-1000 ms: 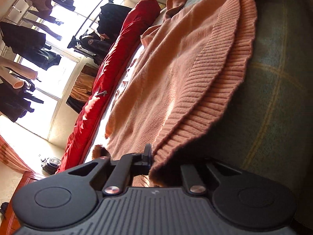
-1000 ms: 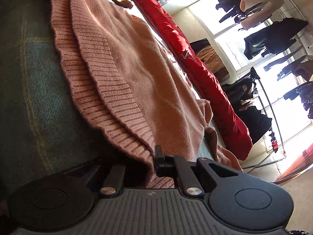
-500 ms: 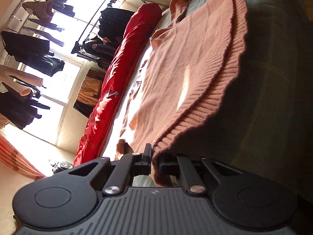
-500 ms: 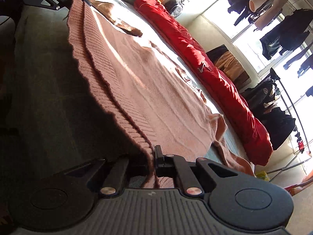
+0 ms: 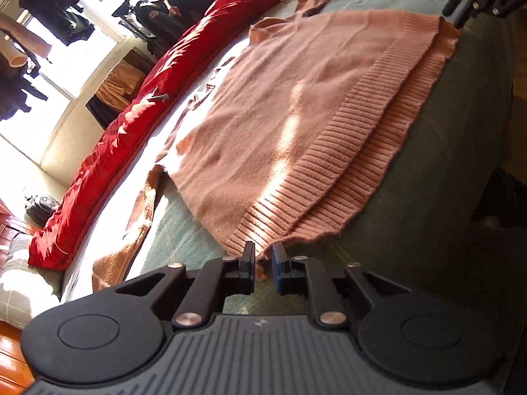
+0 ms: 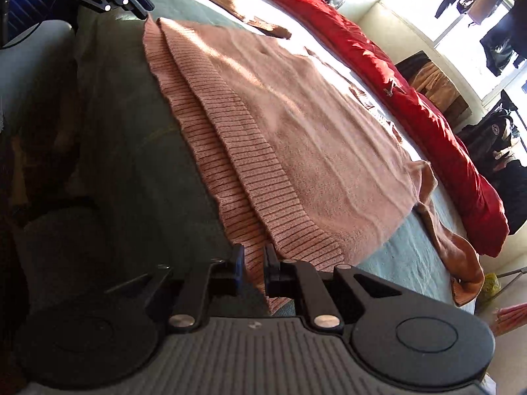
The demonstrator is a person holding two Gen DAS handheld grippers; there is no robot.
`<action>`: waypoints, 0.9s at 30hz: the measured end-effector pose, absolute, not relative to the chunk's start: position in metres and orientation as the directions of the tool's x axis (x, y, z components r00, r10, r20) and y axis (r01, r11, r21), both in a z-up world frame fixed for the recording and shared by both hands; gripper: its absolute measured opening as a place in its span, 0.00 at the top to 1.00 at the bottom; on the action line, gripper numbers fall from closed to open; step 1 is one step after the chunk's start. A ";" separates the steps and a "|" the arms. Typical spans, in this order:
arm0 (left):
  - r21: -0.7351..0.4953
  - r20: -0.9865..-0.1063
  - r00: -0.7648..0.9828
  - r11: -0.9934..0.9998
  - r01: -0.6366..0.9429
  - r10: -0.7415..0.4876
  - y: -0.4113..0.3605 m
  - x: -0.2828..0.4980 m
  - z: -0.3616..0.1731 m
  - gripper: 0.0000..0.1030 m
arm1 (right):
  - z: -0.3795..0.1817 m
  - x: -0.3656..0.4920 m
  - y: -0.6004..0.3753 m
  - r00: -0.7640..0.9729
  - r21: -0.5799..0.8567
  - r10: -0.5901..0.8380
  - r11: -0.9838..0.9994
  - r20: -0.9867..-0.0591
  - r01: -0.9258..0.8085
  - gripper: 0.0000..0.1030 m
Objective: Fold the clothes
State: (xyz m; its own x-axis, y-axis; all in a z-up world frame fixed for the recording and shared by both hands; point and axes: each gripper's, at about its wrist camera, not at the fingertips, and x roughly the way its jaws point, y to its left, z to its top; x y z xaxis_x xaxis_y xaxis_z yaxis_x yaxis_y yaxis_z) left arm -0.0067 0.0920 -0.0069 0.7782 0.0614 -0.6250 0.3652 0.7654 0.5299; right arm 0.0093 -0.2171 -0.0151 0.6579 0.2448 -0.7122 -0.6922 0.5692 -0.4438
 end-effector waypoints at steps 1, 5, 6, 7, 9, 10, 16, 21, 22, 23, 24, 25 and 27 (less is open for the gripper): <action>0.488 -0.611 0.790 0.808 0.331 0.046 0.100 -0.001 0.000 0.86 | -0.012 0.014 -0.221 0.670 -0.430 0.251 0.601 -0.699 -0.674 0.78; 0.370 -0.619 0.783 0.901 0.228 0.056 0.130 0.020 -0.001 0.79 | -0.008 0.029 -0.231 0.690 -0.358 0.275 0.695 -0.669 -0.624 0.78; 0.335 -0.629 0.776 0.918 0.213 0.050 0.137 0.024 -0.004 0.74 | -0.008 0.029 -0.232 0.690 -0.347 0.282 0.702 -0.667 -0.622 0.76; 0.300 -0.639 0.768 0.933 0.197 0.043 0.143 0.028 -0.008 0.63 | -0.009 0.029 -0.232 0.689 -0.340 0.287 0.705 -0.665 -0.622 0.73; 0.214 -0.660 0.751 0.962 0.169 0.015 0.156 0.037 -0.015 0.56 | -0.012 0.029 -0.231 0.692 -0.338 0.294 0.706 -0.660 -0.623 0.68; 0.167 -0.670 0.742 0.974 0.153 -0.002 0.163 0.043 -0.019 0.56 | -0.012 0.030 -0.230 0.694 -0.335 0.298 0.708 -0.656 -0.621 0.68; -0.053 -0.635 0.768 0.997 0.059 -0.079 0.180 0.063 -0.032 0.58 | -0.012 0.044 -0.239 0.708 -0.256 0.323 0.773 -0.628 -0.580 0.67; -0.120 -0.576 0.780 0.969 0.217 -0.246 0.152 0.076 -0.021 0.54 | -0.010 0.072 -0.264 0.719 -0.046 0.387 0.864 -0.577 -0.502 0.60; -0.133 -0.580 0.766 0.959 0.249 -0.279 0.145 0.082 -0.022 0.54 | -0.013 0.081 -0.268 0.718 0.007 0.405 0.873 -0.566 -0.487 0.56; -0.139 -0.595 0.747 0.954 0.266 -0.296 0.140 0.087 -0.027 0.54 | -0.017 0.091 -0.271 0.717 0.059 0.419 0.881 -0.557 -0.469 0.55; -0.143 -0.614 0.727 0.950 0.279 -0.306 0.136 0.092 -0.032 0.54 | -0.021 0.100 -0.274 0.716 0.112 0.434 0.886 -0.546 -0.451 0.55; -0.148 -0.633 0.707 0.945 0.291 -0.316 0.132 0.097 -0.038 0.53 | -0.027 0.109 -0.276 0.708 0.157 0.435 0.892 -0.555 -0.425 0.55; -0.130 -0.662 0.687 0.949 0.287 -0.298 0.133 0.094 -0.048 0.53 | -0.041 0.123 -0.279 0.676 0.226 0.421 0.905 -0.605 -0.361 0.55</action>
State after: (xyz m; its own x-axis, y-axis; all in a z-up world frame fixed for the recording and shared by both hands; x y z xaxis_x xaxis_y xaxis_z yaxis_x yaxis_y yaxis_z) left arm 0.0939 0.1325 -0.0481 0.6874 -0.2983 -0.6622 0.2867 0.9492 -0.1300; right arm 0.1228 -0.2794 -0.0408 0.6759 0.4208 -0.6050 -0.3608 0.9048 0.2263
